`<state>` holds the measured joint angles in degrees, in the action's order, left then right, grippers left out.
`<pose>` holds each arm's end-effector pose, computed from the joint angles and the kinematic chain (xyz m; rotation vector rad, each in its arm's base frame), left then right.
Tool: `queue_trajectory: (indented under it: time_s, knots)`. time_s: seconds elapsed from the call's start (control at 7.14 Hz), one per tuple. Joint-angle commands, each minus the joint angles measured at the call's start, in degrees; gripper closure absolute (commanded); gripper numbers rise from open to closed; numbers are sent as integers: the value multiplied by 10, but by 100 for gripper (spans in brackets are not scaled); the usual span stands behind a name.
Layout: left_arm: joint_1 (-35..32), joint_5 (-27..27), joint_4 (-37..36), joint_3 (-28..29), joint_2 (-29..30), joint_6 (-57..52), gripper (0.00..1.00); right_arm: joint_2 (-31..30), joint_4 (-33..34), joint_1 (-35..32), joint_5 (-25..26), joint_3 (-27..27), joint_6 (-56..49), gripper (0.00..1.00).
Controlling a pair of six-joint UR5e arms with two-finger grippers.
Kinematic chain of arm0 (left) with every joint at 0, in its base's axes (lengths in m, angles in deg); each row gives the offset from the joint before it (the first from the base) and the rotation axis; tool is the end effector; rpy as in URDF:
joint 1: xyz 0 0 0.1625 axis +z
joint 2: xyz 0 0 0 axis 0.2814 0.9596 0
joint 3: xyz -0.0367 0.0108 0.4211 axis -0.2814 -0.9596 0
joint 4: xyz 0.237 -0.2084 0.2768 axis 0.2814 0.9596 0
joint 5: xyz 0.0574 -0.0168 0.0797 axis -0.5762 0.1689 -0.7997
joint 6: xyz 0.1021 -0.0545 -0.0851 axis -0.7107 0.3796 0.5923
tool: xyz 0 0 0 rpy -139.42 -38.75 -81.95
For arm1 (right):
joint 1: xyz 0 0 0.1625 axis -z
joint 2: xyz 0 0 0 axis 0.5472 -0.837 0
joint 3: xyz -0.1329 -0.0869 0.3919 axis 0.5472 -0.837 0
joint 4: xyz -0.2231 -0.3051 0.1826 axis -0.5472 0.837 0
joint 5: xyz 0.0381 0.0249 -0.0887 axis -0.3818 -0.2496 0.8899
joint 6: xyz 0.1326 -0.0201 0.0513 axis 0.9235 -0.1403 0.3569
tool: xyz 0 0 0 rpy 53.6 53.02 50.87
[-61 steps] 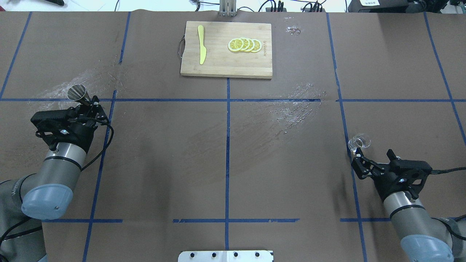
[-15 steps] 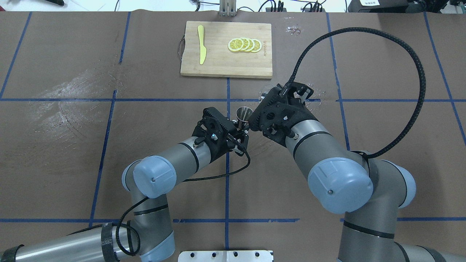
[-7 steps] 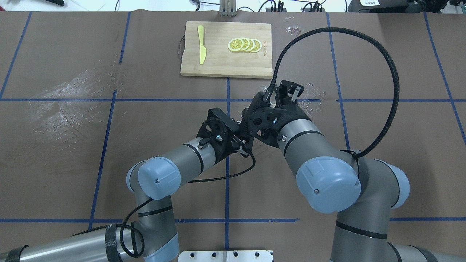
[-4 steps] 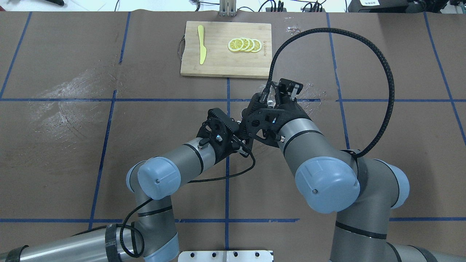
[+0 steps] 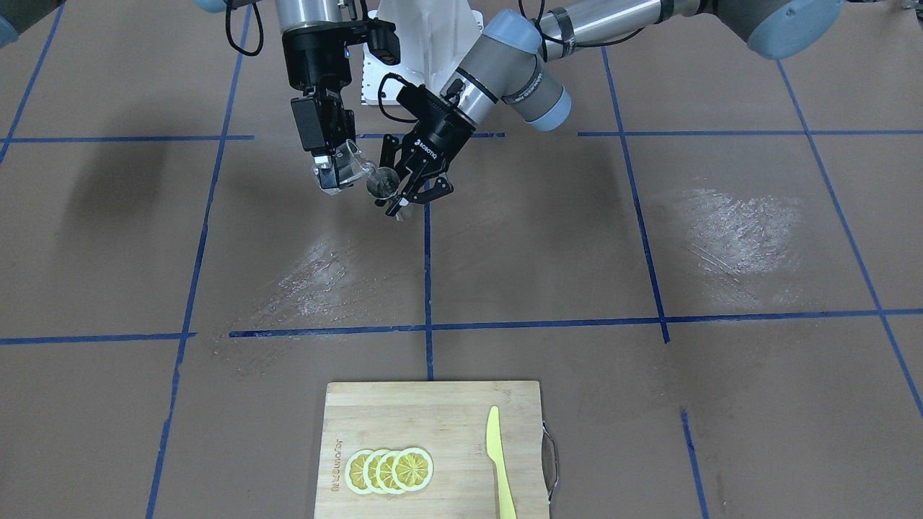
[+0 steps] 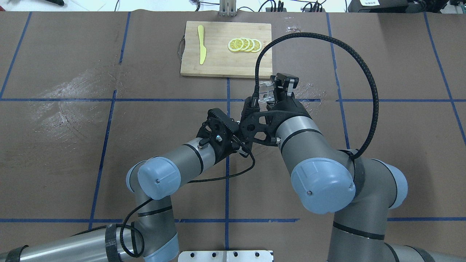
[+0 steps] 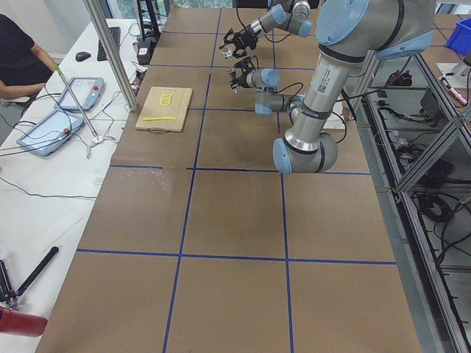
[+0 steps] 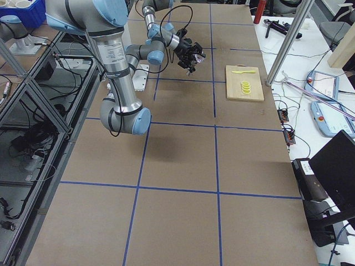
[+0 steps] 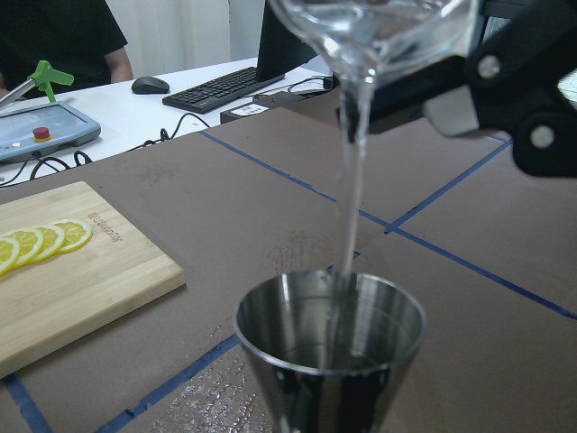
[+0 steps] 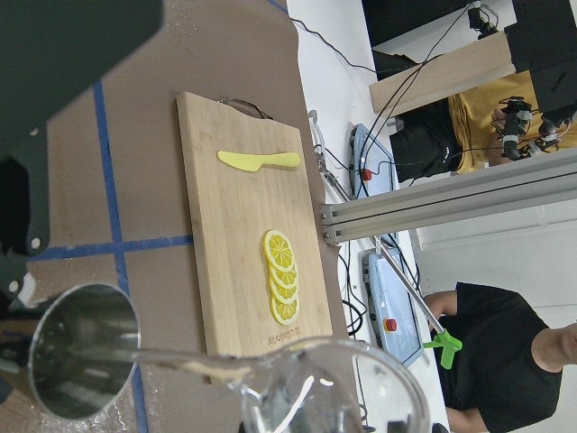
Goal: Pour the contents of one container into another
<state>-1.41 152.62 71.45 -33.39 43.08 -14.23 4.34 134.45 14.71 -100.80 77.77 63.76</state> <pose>0.6350 -0.3896 0.1721 1.2192 1.1261 0.3064 -0.4577 -0.3921 0.1722 1.2898 0.0200 -0.8712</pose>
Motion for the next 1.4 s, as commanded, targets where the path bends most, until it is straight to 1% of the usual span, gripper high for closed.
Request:
queue_trajectory:
  time_s: [0.0,0.28,0.42,0.7,1.12,1.26]
  knots:
    - [0,0,0,1,0,0,100,2,4,2,3,2,-4,100]
    - [0,0,0,0,0,0,100,2,-4,6,4,2,9,100]
    - [0,0,0,-1,0,0,100,2,-5,7,3,2,41,100]
    - [0,-1,2,-4,-1,1,100,2,-6,12,2,2,146,100]
    - [-3,-5,2,-6,-3,1,100,-3,-55,7,0,3,228,100]
    - [-5,-7,4,-6,-7,2,100,-6,-54,3,-1,21,264,100]
